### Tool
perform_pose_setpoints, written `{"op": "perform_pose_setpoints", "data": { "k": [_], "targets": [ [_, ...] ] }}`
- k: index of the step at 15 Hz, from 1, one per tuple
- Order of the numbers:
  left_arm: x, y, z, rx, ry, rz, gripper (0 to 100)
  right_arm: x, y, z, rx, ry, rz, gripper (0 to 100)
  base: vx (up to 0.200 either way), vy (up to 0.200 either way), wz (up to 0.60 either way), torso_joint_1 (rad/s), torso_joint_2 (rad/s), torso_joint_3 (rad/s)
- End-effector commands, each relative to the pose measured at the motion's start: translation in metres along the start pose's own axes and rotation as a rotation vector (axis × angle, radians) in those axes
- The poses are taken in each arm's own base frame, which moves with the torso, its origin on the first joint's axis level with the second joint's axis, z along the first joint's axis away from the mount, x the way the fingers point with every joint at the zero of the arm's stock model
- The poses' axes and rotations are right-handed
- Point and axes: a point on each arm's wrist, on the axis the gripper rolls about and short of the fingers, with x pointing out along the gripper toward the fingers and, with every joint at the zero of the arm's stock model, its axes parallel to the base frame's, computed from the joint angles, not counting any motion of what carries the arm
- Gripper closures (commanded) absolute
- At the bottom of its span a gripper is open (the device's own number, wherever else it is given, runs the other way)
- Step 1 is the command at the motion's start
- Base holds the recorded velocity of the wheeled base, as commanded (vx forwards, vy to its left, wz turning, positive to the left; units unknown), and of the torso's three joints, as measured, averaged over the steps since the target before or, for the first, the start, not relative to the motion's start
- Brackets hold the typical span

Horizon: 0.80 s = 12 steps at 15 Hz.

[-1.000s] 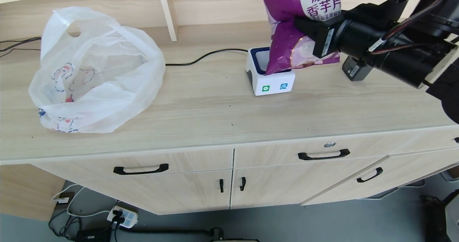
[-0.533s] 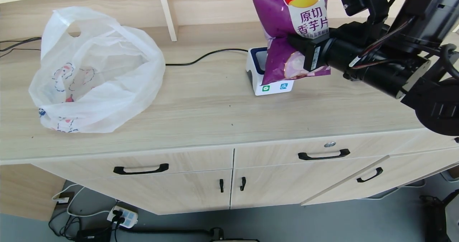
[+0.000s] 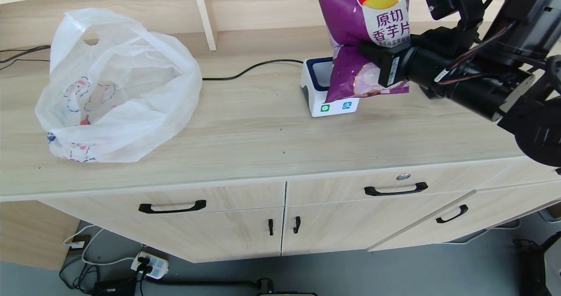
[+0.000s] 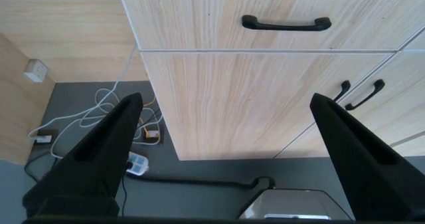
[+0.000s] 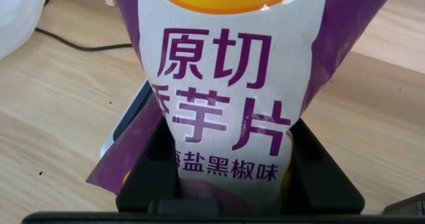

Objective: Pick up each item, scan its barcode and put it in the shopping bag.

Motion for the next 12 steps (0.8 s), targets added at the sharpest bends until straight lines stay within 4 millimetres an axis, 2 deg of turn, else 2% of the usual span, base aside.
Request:
{"op": "perform_pose_setpoints", "data": {
  "k": [1,3,6,10,11,12],
  "targets": [
    [0.000,0.000,0.000,0.000,0.001,0.000,0,-0.007,-0.002,0.006,0.007,-0.023,-0.007,100,0.000,0.200,0.00,0.002,0.01,0.002],
    [0.000,0.000,0.000,0.000,0.001,0.000,0,-0.026,0.001,-0.002,0.016,-0.029,-0.009,100,0.000,0.200,0.00,0.005,0.00,0.005],
    [0.000,0.000,0.000,0.000,0.001,0.000,0,-0.045,0.004,-0.009,0.045,0.001,-0.001,100,0.000,0.200,0.00,0.006,0.01,-0.001],
    [0.000,0.000,0.000,0.000,0.001,0.000,0,-0.044,0.001,-0.001,0.056,-0.028,-0.008,100,0.000,0.200,0.00,-0.006,0.00,0.001],
    [0.000,0.000,0.000,0.000,0.001,0.000,0,-0.044,0.001,0.000,0.055,-0.032,-0.009,100,0.000,0.000,0.00,0.000,0.00,0.000],
    [0.000,0.000,0.000,0.000,0.001,0.000,0,-0.044,0.000,0.004,0.056,-0.046,-0.013,100,0.000,0.000,0.60,-0.002,0.00,-0.007]
  ]
}}
